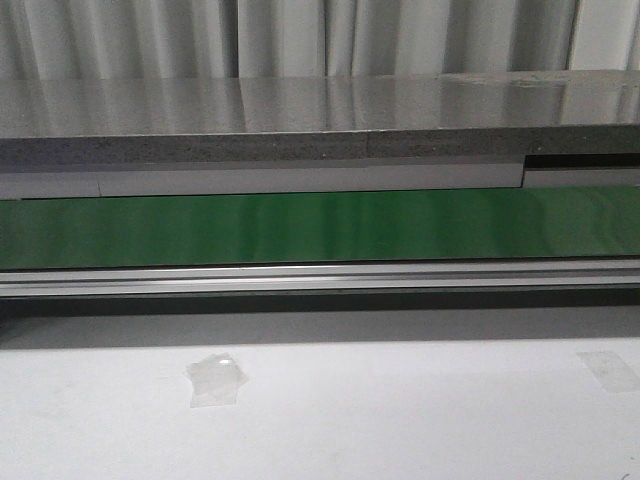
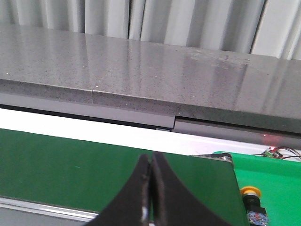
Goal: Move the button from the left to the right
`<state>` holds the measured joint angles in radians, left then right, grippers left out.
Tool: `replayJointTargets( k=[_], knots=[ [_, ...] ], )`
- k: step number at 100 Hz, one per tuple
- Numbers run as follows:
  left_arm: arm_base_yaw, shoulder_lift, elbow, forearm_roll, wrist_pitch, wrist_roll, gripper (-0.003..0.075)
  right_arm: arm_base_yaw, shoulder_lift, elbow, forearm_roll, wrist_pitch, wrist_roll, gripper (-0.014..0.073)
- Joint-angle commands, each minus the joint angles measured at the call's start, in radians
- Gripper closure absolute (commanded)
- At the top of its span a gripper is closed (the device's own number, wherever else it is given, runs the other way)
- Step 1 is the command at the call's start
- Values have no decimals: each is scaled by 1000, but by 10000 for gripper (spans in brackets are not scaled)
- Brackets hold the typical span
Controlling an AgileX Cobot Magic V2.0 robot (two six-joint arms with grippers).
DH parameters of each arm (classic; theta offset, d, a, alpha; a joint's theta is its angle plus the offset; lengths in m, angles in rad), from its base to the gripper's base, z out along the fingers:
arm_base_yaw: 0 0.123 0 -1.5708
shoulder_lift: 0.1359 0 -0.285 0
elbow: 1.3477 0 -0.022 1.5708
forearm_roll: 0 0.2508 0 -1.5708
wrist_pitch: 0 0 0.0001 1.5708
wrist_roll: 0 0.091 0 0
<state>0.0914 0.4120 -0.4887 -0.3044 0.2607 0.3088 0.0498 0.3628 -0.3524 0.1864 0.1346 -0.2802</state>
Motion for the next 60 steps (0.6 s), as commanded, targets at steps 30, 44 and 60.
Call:
replayJointTargets(
  k=[30,44,60],
  knots=[
    [-7,4,-27,-18,-81,-9,740,8,-60,29,-149,-75,162,662],
    [-7,4,-27,-18,-81,-9,740,8,-158,105,-200,-75,247,662],
    [-7,4,-27,-18,-81,-9,740,8,-282,213,-200,-75,249,662]
  ],
)
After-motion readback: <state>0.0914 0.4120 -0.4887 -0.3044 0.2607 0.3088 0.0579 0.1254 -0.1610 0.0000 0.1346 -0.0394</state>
